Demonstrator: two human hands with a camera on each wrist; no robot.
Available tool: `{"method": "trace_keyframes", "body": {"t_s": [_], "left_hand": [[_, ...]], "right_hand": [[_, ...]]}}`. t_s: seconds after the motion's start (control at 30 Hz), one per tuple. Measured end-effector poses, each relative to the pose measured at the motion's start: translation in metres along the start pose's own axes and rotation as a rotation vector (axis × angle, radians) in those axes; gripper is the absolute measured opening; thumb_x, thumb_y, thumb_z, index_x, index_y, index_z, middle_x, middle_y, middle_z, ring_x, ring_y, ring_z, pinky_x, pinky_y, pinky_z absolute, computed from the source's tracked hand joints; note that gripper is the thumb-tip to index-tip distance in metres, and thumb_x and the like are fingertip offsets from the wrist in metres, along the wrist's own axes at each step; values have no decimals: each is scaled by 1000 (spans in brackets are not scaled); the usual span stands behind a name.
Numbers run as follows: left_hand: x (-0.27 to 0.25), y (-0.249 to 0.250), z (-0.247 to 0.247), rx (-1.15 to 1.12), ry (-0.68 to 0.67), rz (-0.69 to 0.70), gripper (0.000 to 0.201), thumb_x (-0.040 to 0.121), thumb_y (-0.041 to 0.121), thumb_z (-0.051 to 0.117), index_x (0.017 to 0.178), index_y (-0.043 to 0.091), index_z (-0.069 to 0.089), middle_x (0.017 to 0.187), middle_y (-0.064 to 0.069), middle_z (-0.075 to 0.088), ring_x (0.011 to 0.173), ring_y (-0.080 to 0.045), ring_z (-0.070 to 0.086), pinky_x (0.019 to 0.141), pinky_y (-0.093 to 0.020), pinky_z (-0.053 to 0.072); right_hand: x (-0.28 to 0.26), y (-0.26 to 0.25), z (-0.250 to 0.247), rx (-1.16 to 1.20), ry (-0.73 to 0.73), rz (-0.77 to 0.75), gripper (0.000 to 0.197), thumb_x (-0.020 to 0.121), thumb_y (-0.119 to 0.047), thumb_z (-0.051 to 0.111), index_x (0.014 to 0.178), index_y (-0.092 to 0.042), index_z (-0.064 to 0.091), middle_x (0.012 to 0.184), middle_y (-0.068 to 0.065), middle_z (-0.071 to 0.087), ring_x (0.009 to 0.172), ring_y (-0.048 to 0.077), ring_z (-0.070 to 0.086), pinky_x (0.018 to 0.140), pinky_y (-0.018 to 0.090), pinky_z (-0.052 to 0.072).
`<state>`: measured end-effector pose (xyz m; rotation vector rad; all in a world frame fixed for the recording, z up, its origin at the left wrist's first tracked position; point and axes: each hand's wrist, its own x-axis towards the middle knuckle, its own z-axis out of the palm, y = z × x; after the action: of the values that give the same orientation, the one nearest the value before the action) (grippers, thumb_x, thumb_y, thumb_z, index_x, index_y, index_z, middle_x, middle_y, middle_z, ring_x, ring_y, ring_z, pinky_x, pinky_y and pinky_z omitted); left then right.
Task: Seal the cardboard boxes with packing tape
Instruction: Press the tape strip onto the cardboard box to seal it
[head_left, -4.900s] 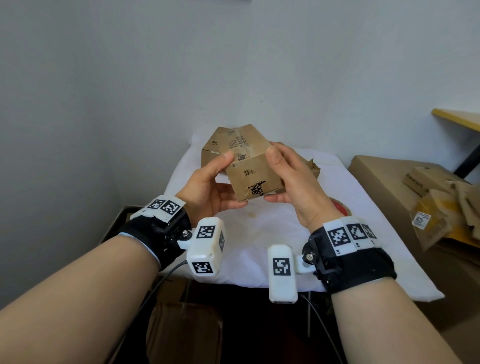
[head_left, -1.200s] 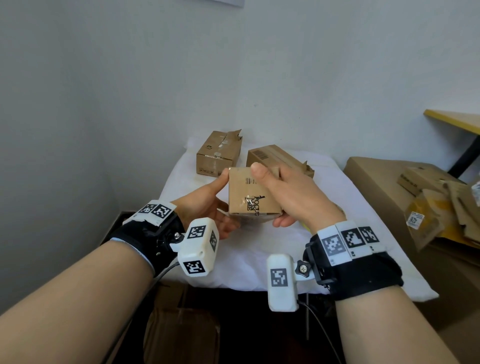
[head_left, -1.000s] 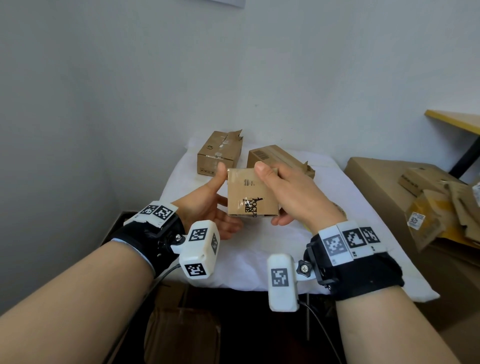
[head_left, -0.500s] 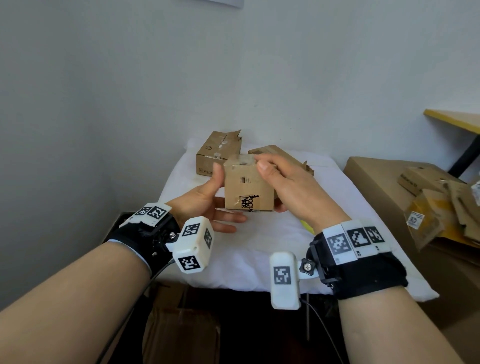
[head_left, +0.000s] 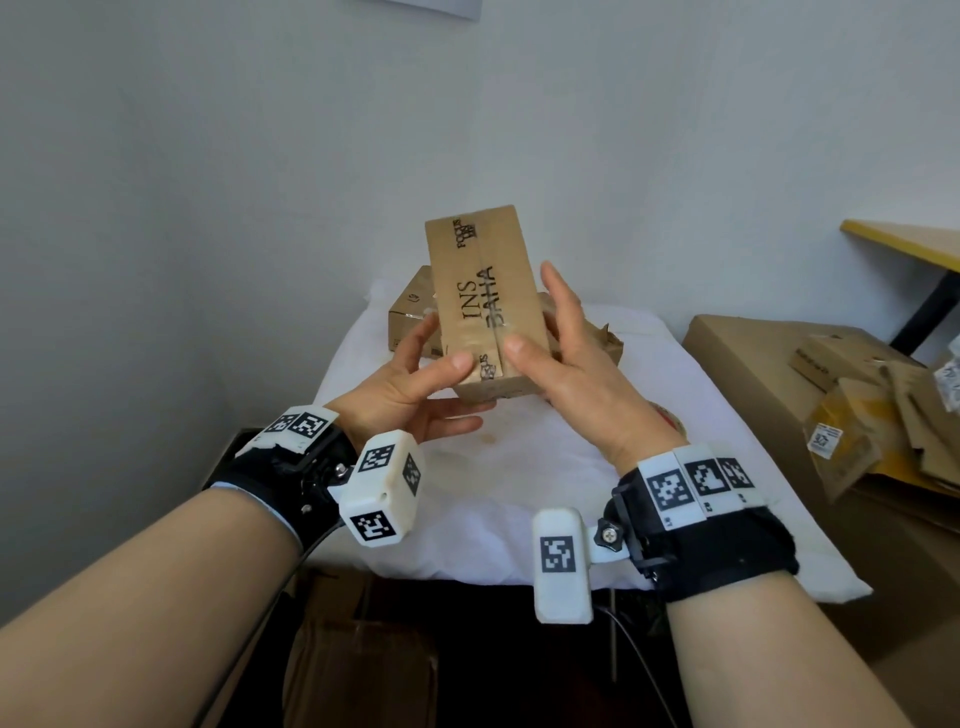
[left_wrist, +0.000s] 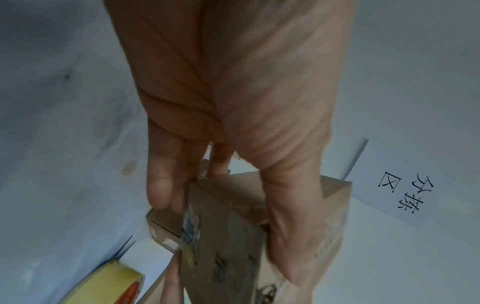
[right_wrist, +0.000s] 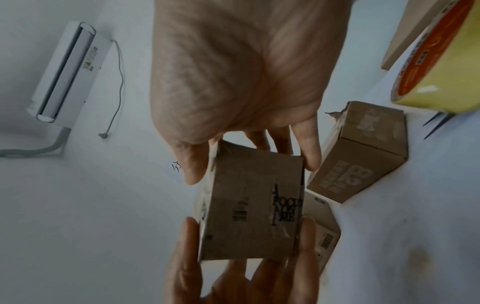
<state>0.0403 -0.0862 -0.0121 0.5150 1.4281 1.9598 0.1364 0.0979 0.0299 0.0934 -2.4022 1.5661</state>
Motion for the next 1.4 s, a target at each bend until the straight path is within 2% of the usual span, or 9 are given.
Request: {"method": "trace_keyframes", "body": {"t_s": [0.1, 0.2, 0.33, 0.57, 0.8, 0.97, 1.1, 1.27, 1.4], "left_hand": [[4, -2, -2, 18, -23, 40, 114, 69, 23, 86, 154, 48, 14, 133, -9, 65, 119, -33, 64, 92, -44, 57], [4, -1, -6, 57, -27, 55, 106, 69, 14, 85, 155, 36, 26, 135, -9, 62, 122, -28, 63, 94, -43, 54], [-1, 2, -7, 154, -117, 63, 75, 71, 12, 82, 139, 27, 54, 141, -16, 55, 125, -36, 59, 99, -43, 52], [1, -2, -4, 221, -157, 141, 79, 69, 5, 83, 139, 2, 47, 131, -25, 61, 124, -41, 58, 102, -54, 49], [0, -3, -4, 355, -54, 177, 89, 61, 5, 90, 140, 13, 49, 130, -12, 65, 125, -31, 58, 102, -56, 49], [1, -3, -2, 403, 11, 224, 101, 56, 13, 96, 141, 30, 45, 137, -1, 59, 133, -24, 50, 103, -54, 49], [1, -3, -1, 406, 65, 262, 98, 53, 4, 92, 133, 39, 49, 136, 10, 56, 134, -10, 44, 102, -50, 50], [1, -2, 2, 541, 165, 378, 98, 53, 4, 89, 130, 45, 45, 137, 6, 47, 129, -4, 42, 91, -20, 45], [4, -1, -4, 734, 342, 503, 100, 49, 19, 88, 126, 59, 39, 134, 10, 37, 130, -16, 38, 105, -44, 44]], "right_hand": [[2, 5, -1, 8, 20, 24, 109, 81, -62, 73, 158, -49, -2, 150, -26, 46, 136, 0, 48, 118, 47, 38], [6, 11, -1, 17, 14, 27, 117, 74, -52, 83, 159, -44, 3, 147, -14, 53, 134, 9, 54, 114, 50, 43], [7, 16, -3, -7, -18, 22, 118, 72, -38, 85, 160, -39, 7, 144, -11, 57, 129, 10, 59, 111, 50, 46], [6, 22, 0, -179, -86, 11, 123, 64, -22, 86, 159, -42, 10, 155, -11, 40, 139, 9, 44, 108, 43, 50], [11, 31, 2, -227, -62, 31, 125, 57, -30, 87, 155, -50, 12, 152, -6, 43, 138, 15, 48, 107, 47, 50], [9, 34, 0, -180, -51, 56, 109, 71, -6, 86, 154, -36, 22, 134, -10, 60, 124, 7, 59, 103, 40, 54], [10, 41, -1, -211, -19, 88, 88, 75, -13, 86, 147, -31, 39, 121, -15, 68, 116, 5, 63, 102, 43, 53], [6, 34, -1, -64, -11, 63, 82, 65, -25, 92, 137, -25, 53, 122, -7, 70, 116, 10, 66, 105, 48, 51], [2, 22, -7, 26, -12, 8, 107, 60, -24, 97, 147, -34, 36, 131, -12, 65, 127, 13, 60, 111, 51, 45]]}}
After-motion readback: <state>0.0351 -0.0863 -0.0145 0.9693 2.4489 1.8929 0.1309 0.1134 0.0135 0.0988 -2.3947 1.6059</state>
